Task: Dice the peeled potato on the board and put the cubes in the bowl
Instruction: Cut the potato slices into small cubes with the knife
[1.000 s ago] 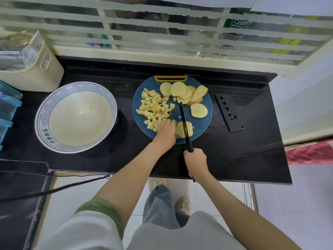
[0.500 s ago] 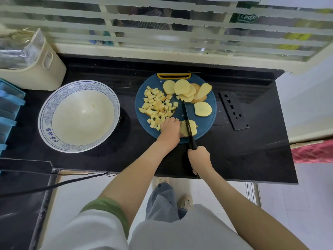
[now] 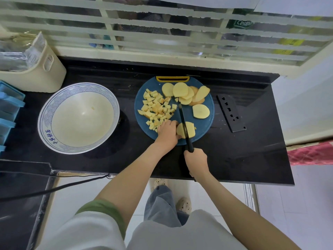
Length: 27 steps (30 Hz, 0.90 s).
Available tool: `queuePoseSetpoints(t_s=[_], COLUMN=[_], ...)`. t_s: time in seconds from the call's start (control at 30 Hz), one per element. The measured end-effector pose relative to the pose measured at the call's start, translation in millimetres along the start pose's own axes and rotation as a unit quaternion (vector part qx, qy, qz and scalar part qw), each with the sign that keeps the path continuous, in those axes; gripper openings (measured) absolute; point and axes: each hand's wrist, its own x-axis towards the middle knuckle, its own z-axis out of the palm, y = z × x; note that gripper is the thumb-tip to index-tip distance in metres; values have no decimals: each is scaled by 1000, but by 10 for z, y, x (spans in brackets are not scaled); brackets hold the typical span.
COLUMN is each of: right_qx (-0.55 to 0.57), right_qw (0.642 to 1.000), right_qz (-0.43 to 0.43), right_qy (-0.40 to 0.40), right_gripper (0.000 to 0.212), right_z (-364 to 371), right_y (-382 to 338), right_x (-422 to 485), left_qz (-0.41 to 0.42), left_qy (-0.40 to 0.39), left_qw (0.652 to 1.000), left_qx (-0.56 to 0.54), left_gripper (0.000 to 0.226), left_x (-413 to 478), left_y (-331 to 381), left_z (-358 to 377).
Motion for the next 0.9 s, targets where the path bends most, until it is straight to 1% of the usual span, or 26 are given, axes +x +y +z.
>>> queuePoseSetpoints(t_s=[0.07, 0.13, 0.2, 0.27, 0.33, 0.4, 0.47, 0.63, 0.9], right_qx=[-12, -22, -26, -34, -42, -36, -18, 31, 15], right_qw=[1000, 1000, 1000, 999, 998, 998, 999, 999, 1000], right_qz=[2, 5, 14, 26, 37, 43, 46, 17, -8], right_qy=[0, 1, 0, -1, 1, -1, -7, 4, 6], right_gripper=[16, 16, 15, 12, 15, 17, 16, 17, 20], right_z=[-11, -18, -21, -11, -4, -2, -10, 17, -12], right_y=[10, 16, 17, 3, -7, -17, -11, 12, 39], right_x=[14, 35, 48, 63, 72, 85, 80, 20, -43], left_qz=[-19, -39, -50, -49, -50, -55, -62, -74, -85], left_qy=[15, 40, 52, 38, 10, -10, -23, -33, -36], left_qw=[1000, 998, 997, 998, 998, 997, 996, 994, 993], left_qx=[-15, -30, -27, 5, 37, 53, 64, 73, 77], left_gripper=[43, 28, 20, 23, 27, 29, 29, 28, 27], left_x=[-6, 2, 12, 35, 61, 99, 117, 147, 166], left_y=[-20, -26, -26, -26, -27, -25, -15, 17, 35], left_z=[17, 15, 2, -2, -6, -24, -39, -85, -94])
